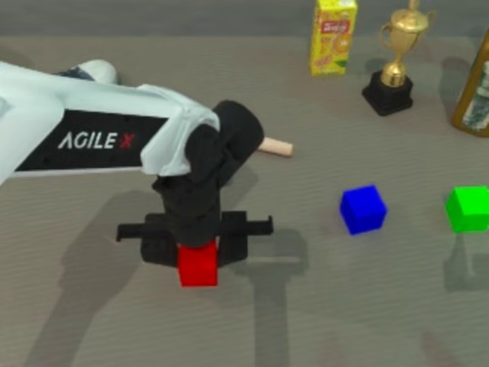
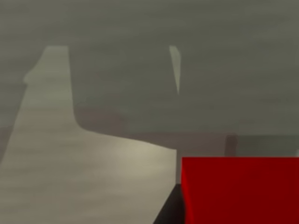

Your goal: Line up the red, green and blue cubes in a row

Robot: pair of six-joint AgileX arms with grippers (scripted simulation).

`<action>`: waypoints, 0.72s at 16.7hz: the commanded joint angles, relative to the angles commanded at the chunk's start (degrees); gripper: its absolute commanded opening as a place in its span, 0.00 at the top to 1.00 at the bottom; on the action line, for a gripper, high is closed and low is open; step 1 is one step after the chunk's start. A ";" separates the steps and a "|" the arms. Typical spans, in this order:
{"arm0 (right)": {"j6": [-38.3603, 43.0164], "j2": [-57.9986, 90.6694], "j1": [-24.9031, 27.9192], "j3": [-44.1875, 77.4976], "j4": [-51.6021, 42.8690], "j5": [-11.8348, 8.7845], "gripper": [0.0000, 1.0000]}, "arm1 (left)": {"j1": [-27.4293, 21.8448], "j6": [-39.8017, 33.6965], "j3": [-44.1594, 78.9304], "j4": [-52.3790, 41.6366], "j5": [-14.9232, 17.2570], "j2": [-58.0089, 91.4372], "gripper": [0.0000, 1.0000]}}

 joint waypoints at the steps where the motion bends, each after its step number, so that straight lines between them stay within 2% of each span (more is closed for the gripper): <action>1: 0.00 0.00 0.00 0.00 0.00 0.00 0.00 | 0.00 0.00 0.00 0.00 0.00 0.00 0.70; 10: 0.00 0.00 0.00 0.00 0.00 0.00 0.00 | 0.00 0.00 0.00 0.00 0.00 0.00 0.02; 12: 0.00 0.00 0.00 0.00 0.00 0.00 0.00 | 0.00 0.00 0.00 0.00 0.00 0.00 0.00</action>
